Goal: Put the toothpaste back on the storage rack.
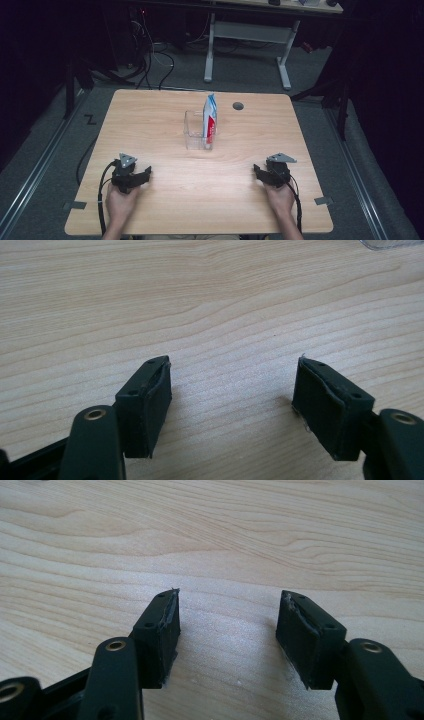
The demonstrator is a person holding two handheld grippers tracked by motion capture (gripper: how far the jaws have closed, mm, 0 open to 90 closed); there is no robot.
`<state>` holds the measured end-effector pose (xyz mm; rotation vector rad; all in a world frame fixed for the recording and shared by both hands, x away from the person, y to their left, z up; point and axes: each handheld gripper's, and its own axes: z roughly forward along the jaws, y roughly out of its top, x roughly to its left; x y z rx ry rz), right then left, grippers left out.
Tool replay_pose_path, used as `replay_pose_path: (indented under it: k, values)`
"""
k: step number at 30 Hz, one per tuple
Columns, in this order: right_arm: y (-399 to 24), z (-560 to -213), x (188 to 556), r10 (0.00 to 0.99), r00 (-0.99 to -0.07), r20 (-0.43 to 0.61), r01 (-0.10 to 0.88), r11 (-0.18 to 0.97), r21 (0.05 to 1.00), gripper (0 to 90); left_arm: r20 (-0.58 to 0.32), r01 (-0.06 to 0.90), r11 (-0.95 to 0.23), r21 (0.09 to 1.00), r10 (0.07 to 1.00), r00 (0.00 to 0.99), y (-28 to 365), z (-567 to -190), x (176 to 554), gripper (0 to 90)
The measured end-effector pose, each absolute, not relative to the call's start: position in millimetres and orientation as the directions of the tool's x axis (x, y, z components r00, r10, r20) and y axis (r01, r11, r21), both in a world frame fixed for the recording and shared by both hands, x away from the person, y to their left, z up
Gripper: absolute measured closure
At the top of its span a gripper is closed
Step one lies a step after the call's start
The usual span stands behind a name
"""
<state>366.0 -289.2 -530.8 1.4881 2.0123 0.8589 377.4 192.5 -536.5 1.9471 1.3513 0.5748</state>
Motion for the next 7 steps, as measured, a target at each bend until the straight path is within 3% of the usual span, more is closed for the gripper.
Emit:
replay_pose_path:
  k: [7]
  values:
    - [-288.8,-530.8,366.6,0.957,-0.288,-0.016,0.651,0.208,0.73,41.0,-0.025,0.627,-0.223,0.746,0.932,0.36,192.3,-536.5,377.4,32.0]
